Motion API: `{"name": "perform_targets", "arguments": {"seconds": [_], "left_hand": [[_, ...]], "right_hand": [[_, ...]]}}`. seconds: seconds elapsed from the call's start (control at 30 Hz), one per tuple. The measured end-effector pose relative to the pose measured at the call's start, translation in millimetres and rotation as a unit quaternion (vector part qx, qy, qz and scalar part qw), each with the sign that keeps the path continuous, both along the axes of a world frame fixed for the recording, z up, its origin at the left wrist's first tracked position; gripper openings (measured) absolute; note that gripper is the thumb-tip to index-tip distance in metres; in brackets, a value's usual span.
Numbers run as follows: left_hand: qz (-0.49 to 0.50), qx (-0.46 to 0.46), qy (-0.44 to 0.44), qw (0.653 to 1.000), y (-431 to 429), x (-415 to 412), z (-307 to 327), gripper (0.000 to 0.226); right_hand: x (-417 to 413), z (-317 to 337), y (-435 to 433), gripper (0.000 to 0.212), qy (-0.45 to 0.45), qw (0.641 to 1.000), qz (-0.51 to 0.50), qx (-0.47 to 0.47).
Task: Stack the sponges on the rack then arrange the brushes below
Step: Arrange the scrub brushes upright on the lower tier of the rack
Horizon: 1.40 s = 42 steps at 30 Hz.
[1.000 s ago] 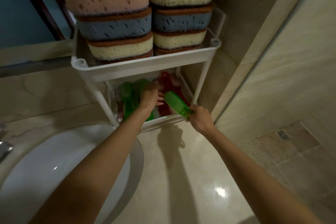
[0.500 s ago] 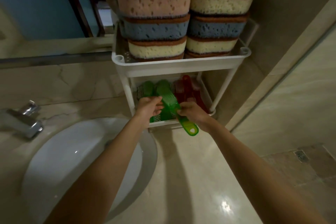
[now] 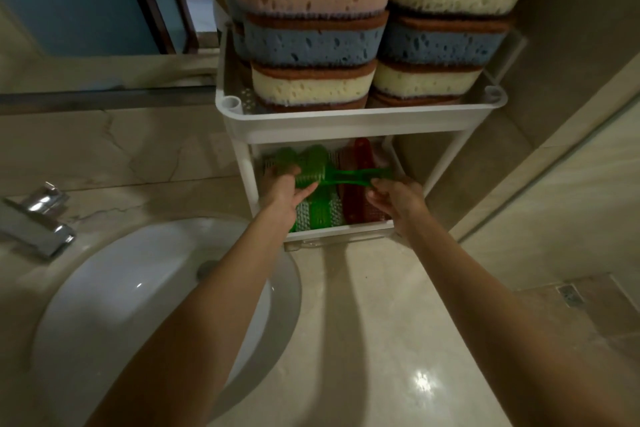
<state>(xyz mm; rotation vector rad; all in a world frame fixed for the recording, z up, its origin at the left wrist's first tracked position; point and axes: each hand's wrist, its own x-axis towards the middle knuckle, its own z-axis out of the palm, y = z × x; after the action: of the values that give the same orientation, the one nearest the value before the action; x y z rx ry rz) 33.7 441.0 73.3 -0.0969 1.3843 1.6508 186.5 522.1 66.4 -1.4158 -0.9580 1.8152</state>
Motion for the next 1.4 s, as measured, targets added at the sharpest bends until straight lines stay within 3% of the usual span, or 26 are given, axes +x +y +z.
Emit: {"name": "perform_targets", "arguments": {"seconds": [0.1,0.17,0.23,0.33,0.4,0.53,0.67,0.77,0.9,1.03,1.2,1.3,1.4], "left_hand": [[-0.015,0.011,0.000,1.000,-2,9,1,0.030],[-0.038,-0.005,0.022,0.999,-6,16,0,0.015],[-0.038,-0.012,0.023,0.999,-9,21,-6,0.020],[-0.021,-0.023,0.041,0.999,-11,29,-18,0.029],[-0.037,-0.036,0.069,0.996,-11,38,-22,0.033],[-0.097,-0.044,0.099,0.989,-7,48,-21,0.035],[-0.135,-0.107,0.251,0.953,-11,34,-26,0.012],[-0.098,-0.152,0.333,0.925,-19,20,-33,0.016],[-0.102,-0.163,0.379,0.905,-20,16,-35,0.018],[-0.092,-0.166,0.393,0.900,-16,12,-36,0.018],[-0.115,-0.187,0.426,0.878,-17,7,-41,0.022],[-0.162,-0.199,0.462,0.849,-19,9,-41,0.024],[-0.209,-0.214,0.507,0.808,-20,11,-47,0.027]], "right_hand": [[-14,6,0,0.029,0.142,0.990,-0.015,-0.020],[-25,7,-2,0.036,0.162,0.986,0.013,-0.026],[-36,4,-5,0.036,0.105,0.993,0.055,-0.007],[-45,-1,-8,0.018,0.007,0.996,0.073,0.043],[-48,-3,-8,0.011,-0.027,0.993,0.102,0.055],[-50,-2,-1,0.017,-0.060,0.988,0.134,0.053],[-50,-4,9,0.020,-0.103,0.979,0.167,0.057],[-53,-13,10,0.012,-0.140,0.971,0.180,0.069],[-61,-18,7,0.019,-0.167,0.968,0.166,0.085],[-59,-23,7,0.024,-0.248,0.937,0.199,0.147],[-56,-24,8,0.027,-0.202,0.953,0.198,0.106],[-56,-24,9,0.028,-0.209,0.951,0.204,0.103],[-58,-25,9,0.029,-0.275,0.916,0.248,0.155]]}}
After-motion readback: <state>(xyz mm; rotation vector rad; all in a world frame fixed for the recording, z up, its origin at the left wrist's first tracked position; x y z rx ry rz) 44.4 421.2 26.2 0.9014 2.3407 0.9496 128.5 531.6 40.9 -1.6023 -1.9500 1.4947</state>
